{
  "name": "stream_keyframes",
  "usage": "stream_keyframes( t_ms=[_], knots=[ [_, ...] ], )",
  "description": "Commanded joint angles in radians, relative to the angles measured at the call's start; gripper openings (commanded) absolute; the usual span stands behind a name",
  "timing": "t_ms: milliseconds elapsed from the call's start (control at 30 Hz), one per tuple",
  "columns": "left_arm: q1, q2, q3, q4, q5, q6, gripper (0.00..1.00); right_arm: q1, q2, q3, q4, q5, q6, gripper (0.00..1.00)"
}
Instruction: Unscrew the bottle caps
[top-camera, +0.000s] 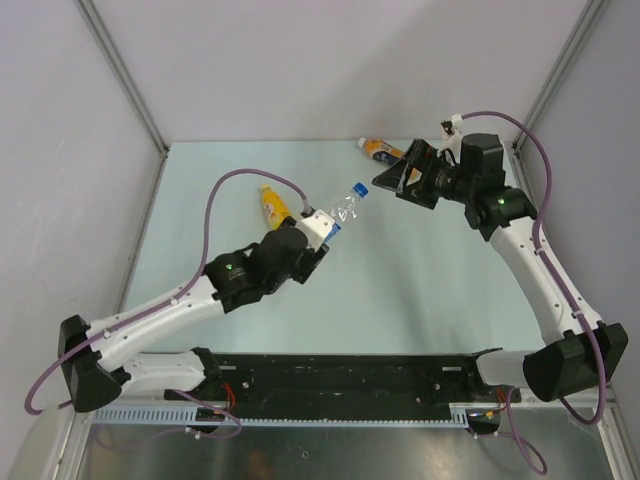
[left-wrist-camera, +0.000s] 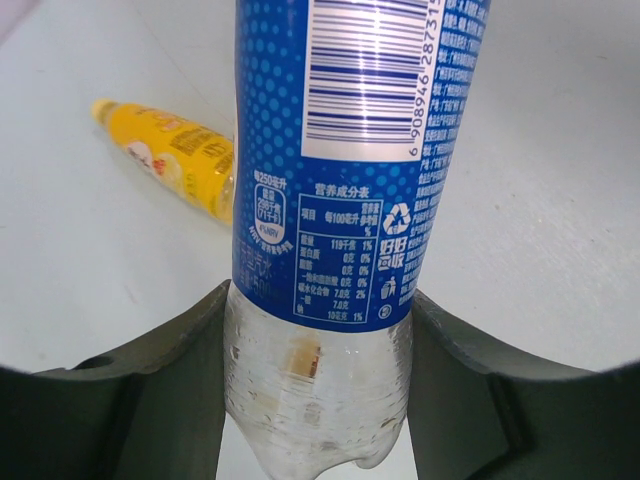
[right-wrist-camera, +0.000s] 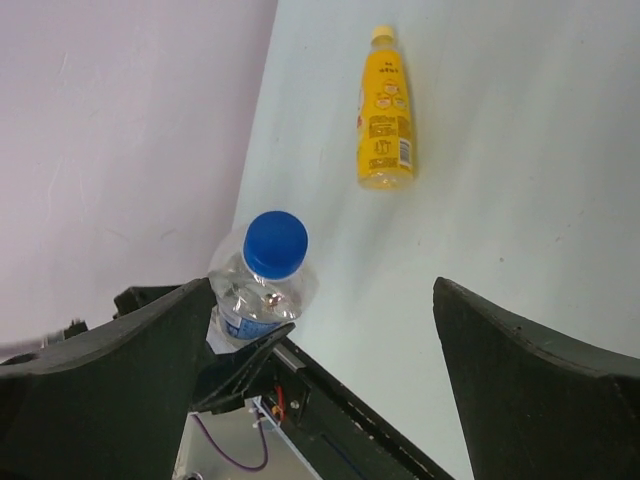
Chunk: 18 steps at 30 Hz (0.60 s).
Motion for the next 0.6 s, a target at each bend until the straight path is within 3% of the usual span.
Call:
stream_keyframes(
  t_ms=[0, 233, 567],
  knots=[
    [-0.096, 0.047, 0.089, -0.009, -0.321, 0.006, 0.19, 0.012, -0.037, 0.010, 0.069, 0.009, 0.030, 0.95],
    [-0.167, 0.155, 0.150, -0.034, -0.476, 0.010, 0.11, 0.020, -0.022, 0.010, 0.064, -0.010, 0.036, 0.88],
    [-0.217, 0.205, 0.177, -0.036, -0.549, 0.017, 0.09, 0.029, 0.051, 0.010, 0.109, -0.068, 0.075, 0.72]
  ],
)
